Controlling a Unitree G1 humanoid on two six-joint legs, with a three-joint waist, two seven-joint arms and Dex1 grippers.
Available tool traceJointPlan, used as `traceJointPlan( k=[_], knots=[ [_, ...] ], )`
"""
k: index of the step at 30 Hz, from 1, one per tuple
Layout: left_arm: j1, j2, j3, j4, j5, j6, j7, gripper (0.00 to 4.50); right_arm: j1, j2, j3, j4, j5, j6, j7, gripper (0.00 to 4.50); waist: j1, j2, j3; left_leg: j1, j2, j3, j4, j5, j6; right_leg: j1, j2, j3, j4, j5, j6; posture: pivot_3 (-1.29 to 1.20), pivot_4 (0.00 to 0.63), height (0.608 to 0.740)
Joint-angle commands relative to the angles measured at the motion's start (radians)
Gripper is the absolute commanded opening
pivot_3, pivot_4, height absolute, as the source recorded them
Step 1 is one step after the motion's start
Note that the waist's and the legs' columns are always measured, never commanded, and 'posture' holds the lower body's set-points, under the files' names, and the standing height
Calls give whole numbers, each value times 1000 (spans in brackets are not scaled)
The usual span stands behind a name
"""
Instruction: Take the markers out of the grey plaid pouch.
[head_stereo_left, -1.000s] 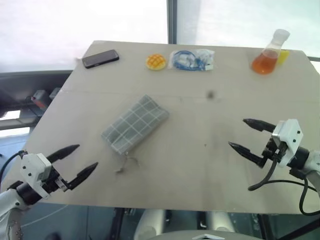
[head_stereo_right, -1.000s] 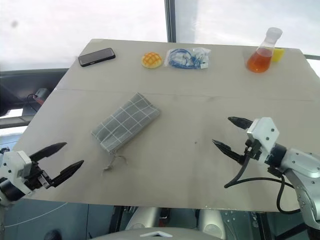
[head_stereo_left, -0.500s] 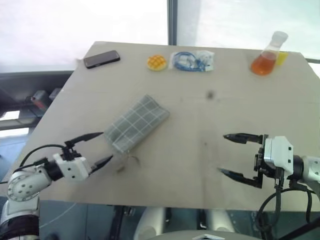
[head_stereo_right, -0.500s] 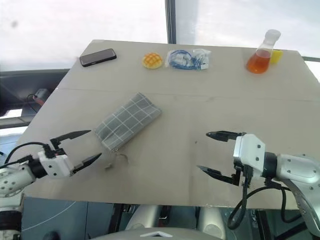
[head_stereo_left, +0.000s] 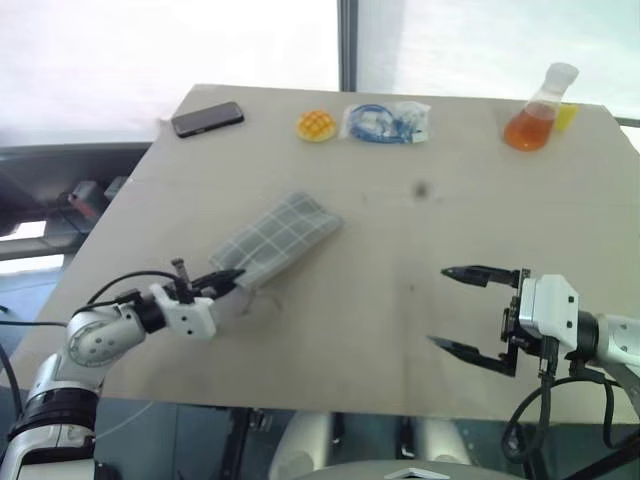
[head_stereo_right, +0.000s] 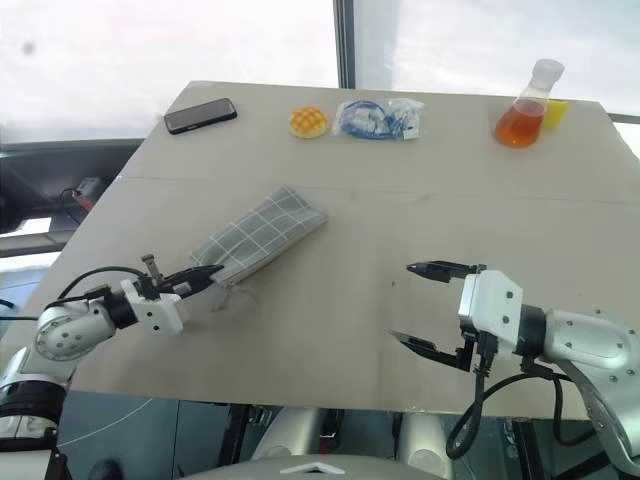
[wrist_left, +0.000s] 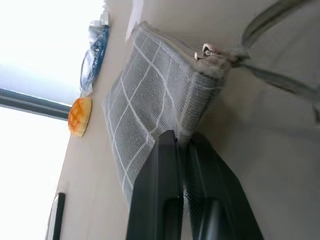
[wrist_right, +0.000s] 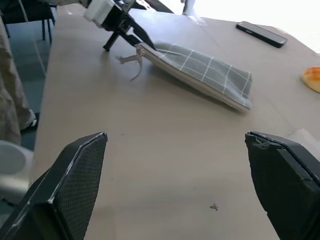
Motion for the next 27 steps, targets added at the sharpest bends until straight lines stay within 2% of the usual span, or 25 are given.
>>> traceJointPlan(
  k=[1, 2, 5, 9, 12, 16, 24, 27],
  knots=[
    [9, -52, -60, -192, -221, 203, -47, 65, -36, -14, 20, -65, -66, 88, -117, 4500, 0, -1, 1, 0, 0, 0, 1, 0, 0, 0, 0, 0, 0, 0, -1, 0, 150, 740],
    [19, -71, -84, -290, -327, 345, -76, 65, -55, -15, 33, -78, -79, 140, -165, 4500, -2, -2, 1, -1, 0, 0, 2, 0, 0, 0, 0, 0, 0, -1, -1, 0, 150, 740],
    [8, -126, -134, -504, -494, 611, -103, 65, -154, 26, 70, -82, 70, 291, -214, 4500, -5, -4, 2, -2, 0, 0, 4, 0, 0, 0, -1, 0, 0, -2, -3, 0, 150, 740],
    [-46, -215, -162, -585, -546, 790, -77, 65, -296, 139, 123, -32, 201, 468, -333, 4500, -7, -3, 2, 0, 1, 0, 3, 0, 0, 0, 2, 0, 1, 0, -5, 0, 150, 740],
    [-69, -269, -172, -556, -505, 802, -73, 65, -333, 206, 152, 6, 253, 544, -384, 4500, -5, -4, 2, 0, 2, -1, 3, 1, 1, 0, 6, -1, 1, 5, -7, 0, 150, 740],
    [-96, -322, -176, -530, -474, 799, -66, 65, -370, 225, 198, 26, 252, 588, -404, 4500, -4, -4, 2, -1, 2, 0, 3, 3, 5, 0, 12, 1, 1, 5, -7, 0, 150, 740],
    [-115, -346, -192, -456, -325, 652, -46, 65, -511, 350, 197, 87, 361, 722, -524, 4500, -5, -3, 2, 0, 5, 0, 5, 1, 1, 0, 14, 2, 1, 7, -11, 0, 150, 740],
    [-124, -350, -195, -430, -254, 575, -14, 0, -559, 373, 217, 117, 350, 739, -549, 3706, -4, -3, 2, -1, 6, 0, 5, 1, 1, -1, 15, 2, 1, 7, -12, 0, 150, 740]
  ],
)
